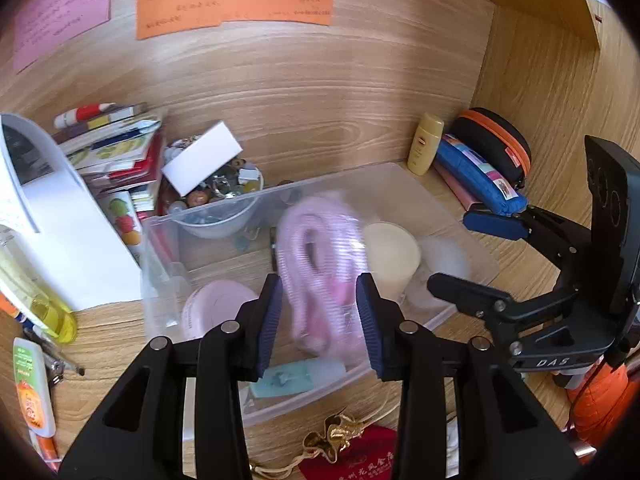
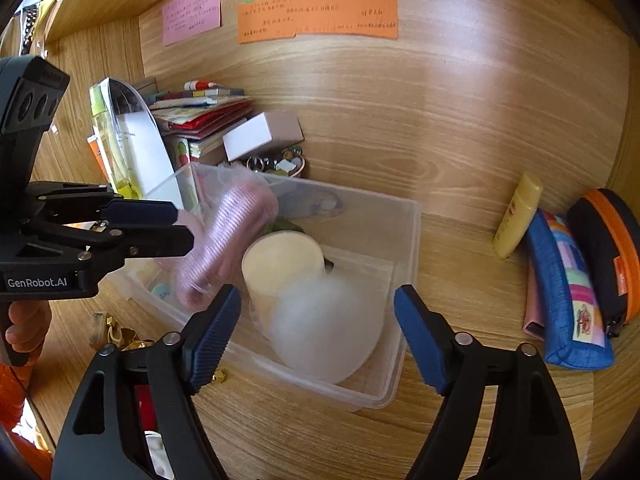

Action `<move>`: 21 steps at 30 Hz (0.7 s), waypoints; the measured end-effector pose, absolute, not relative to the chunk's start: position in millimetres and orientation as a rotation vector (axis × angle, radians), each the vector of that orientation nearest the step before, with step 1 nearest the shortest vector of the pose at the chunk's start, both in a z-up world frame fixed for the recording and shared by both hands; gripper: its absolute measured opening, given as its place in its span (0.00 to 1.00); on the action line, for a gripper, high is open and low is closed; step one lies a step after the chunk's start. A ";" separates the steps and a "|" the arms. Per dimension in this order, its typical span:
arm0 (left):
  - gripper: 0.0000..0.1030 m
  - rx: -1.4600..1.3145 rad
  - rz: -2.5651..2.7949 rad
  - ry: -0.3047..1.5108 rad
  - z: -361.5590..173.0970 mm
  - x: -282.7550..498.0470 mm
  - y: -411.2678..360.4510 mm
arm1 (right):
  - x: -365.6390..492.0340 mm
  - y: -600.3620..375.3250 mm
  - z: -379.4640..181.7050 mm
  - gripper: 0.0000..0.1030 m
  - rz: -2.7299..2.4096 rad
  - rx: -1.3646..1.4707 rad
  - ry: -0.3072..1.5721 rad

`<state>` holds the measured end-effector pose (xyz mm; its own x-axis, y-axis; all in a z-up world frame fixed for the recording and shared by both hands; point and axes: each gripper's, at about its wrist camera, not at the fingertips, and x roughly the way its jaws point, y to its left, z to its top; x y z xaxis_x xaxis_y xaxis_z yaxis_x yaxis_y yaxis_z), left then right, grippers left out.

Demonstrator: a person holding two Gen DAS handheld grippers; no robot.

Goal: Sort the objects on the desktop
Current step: 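Place the pink rope bag and white lid into the clear box and release, then withdraw both grippers from the clear box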

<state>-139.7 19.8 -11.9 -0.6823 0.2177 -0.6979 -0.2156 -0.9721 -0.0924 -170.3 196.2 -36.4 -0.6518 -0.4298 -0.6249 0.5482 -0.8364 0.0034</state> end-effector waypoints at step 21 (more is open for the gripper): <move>0.74 -1.078 2.854 0.034 5.5 -69.9 -17.1 | -119.8 220.1 -15.6 0.75 -2.460 0.844 0.211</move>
<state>-69.9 -17.1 5.5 -0.7468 0.0770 -0.6606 -0.0928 -0.9956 -0.0111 -119.8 220.1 -15.6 -0.6669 -0.4296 -0.6088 0.5272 -0.8495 0.0219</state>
